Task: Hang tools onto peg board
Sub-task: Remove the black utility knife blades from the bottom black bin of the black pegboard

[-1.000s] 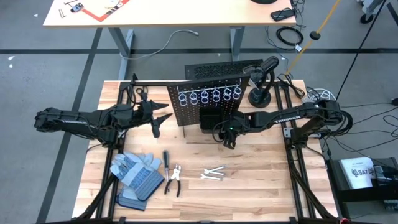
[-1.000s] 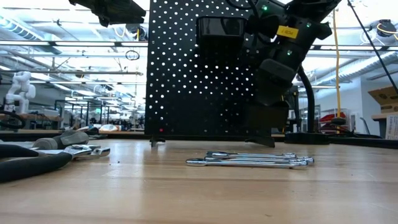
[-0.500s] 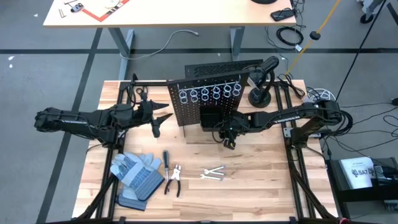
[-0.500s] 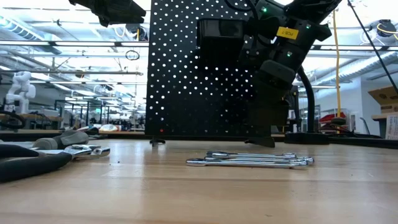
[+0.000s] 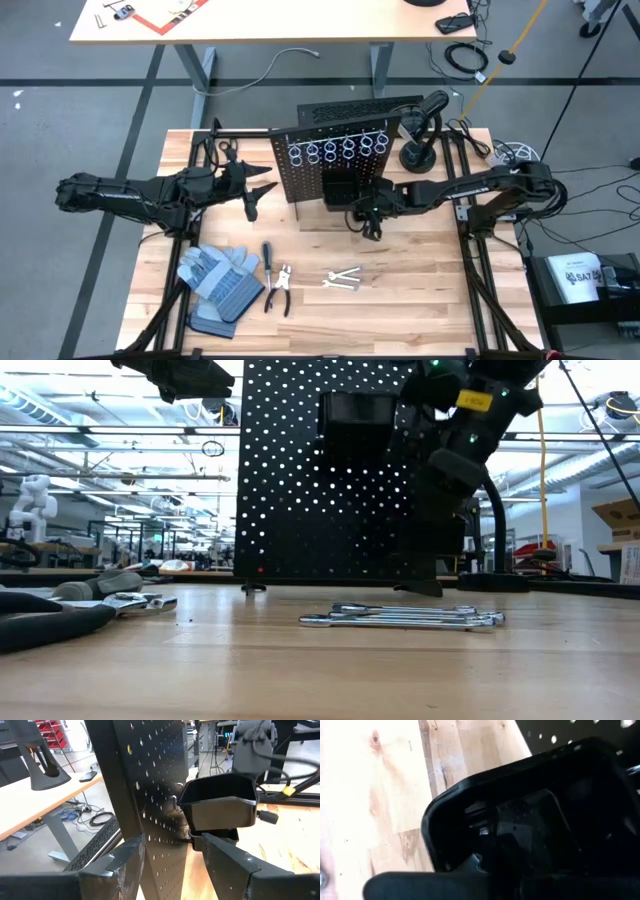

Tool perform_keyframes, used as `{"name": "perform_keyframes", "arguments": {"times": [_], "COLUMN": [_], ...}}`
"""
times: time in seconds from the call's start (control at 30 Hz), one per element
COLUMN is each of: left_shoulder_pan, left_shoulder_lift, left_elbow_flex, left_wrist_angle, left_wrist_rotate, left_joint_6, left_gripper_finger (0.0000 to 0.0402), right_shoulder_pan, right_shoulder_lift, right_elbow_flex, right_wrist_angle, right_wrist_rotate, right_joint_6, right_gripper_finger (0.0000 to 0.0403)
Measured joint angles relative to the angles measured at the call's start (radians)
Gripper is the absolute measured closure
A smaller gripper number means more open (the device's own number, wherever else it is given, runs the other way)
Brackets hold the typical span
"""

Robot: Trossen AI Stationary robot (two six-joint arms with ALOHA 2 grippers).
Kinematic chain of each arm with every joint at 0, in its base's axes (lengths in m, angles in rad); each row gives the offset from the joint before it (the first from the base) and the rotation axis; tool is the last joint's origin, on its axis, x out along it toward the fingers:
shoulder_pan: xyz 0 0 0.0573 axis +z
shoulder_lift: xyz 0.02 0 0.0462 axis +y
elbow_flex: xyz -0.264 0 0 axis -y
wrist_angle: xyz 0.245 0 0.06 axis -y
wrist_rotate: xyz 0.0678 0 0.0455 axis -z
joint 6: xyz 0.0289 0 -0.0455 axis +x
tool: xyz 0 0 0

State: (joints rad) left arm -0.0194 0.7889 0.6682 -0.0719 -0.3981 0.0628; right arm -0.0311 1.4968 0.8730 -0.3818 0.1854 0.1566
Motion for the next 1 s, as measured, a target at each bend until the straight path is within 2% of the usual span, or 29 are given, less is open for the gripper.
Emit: {"name": "perform_keyframes", "arguments": {"times": [0.17, 0.27, 0.37, 0.53, 0.63, 0.73, 0.83, 1.0], "left_shoulder_pan": [0.0, 0.0, 0.0, 0.0, 0.0, 0.0, 0.0, 0.0], "left_shoulder_lift": [0.0, 0.0, 0.0, 0.0, 0.0, 0.0, 0.0, 0.0], "left_elbow_flex": [0.0, 0.0, 0.0, 0.0, 0.0, 0.0, 0.0, 0.0], "left_wrist_angle": [0.001, 0.001, 0.0, 0.0, 0.0, 0.0, 0.0, 0.0], "left_wrist_rotate": [0.0, 0.0, 0.0, 0.0, 0.0, 0.0, 0.0, 0.0], "left_joint_6": [0.0, 0.003, 0.003, 0.003, 0.003, 0.002, 0.002, 0.002], "left_gripper_finger": [0.0196, 0.0196, 0.0196, 0.0196, 0.0196, 0.0196, 0.0196, 0.0196], "right_shoulder_pan": [0.001, 0.001, 0.001, 0.001, 0.001, 0.0, 0.0, 0.0], "right_shoulder_lift": [-0.074, -0.104, -0.113, -0.087, -0.06, -0.038, -0.029, -0.024], "right_elbow_flex": [-0.001, 0.0, 0.001, 0.001, 0.003, 0.004, 0.005, 0.005], "right_wrist_angle": [-0.001, 0.001, -0.003, -0.021, -0.018, -0.002, 0.01, 0.0], "right_wrist_rotate": [-0.004, -0.004, -0.005, -0.028, -0.002, 0.013, 0.031, 0.023], "right_joint_6": [-0.003, 0.002, 0.005, 0.015, 0.015, 0.015, 0.014, 0.011], "right_gripper_finger": [0.04, 0.0377, 0.0331, 0.022, 0.0156, 0.0117, 0.011, 0.013]}}
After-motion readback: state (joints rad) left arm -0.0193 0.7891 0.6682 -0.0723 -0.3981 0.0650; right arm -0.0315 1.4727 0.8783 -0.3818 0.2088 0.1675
